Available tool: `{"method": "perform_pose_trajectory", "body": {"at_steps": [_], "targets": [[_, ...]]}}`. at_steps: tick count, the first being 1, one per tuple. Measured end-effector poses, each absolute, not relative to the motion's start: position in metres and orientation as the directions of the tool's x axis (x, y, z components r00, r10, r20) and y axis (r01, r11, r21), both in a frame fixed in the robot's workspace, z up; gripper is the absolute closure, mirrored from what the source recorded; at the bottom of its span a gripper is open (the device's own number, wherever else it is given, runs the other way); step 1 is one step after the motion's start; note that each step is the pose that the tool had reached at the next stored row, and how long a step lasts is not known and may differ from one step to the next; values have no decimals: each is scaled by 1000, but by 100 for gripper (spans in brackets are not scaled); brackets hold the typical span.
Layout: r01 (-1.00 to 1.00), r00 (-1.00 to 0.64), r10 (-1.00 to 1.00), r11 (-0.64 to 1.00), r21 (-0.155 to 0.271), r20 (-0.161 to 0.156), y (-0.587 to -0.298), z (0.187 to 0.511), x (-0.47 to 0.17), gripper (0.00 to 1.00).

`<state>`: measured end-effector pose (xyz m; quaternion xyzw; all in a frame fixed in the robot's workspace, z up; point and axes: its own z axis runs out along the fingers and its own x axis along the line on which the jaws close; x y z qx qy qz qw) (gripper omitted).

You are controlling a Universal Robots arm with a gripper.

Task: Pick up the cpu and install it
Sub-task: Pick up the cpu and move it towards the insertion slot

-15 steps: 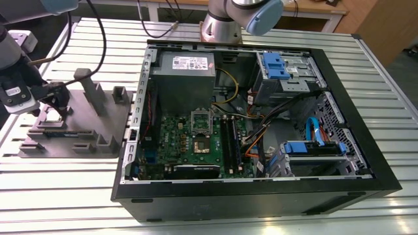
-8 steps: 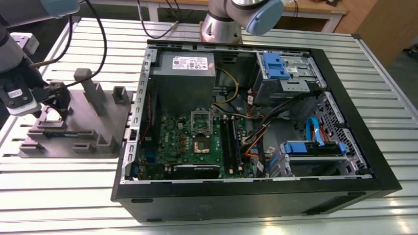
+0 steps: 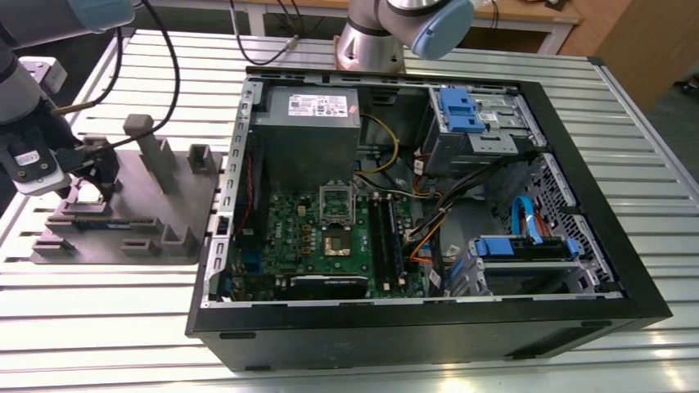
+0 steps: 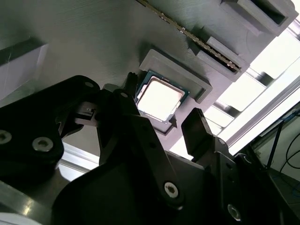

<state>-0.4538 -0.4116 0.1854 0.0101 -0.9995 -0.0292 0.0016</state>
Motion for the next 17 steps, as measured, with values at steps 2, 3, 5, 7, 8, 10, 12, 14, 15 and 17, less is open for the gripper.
{"method": "perform_pose_trajectory", "body": {"at_steps": [2,3,5,7,8,10,12,14,15,17], "targets": [[-19,-1000,-19,998,59,2,-412,185,-453,35],[-15,-1000,-15,998,59,2,-412,184,-453,35],[-8,-1000,-9,998,58,3,-412,184,-453,35],[-7,-1000,-7,998,59,2,-412,182,-453,35],[-6,-1000,-7,998,58,3,-412,182,-453,35],[-6,-1000,-6,998,58,3,-412,182,-453,35],[-6,-1000,-7,998,58,3,-412,182,-453,35],[-6,-1000,-7,998,58,3,-412,182,-453,35],[-6,-1000,-7,998,58,3,-412,182,-453,35],[-6,-1000,-7,998,58,3,-412,182,-453,44]]}}
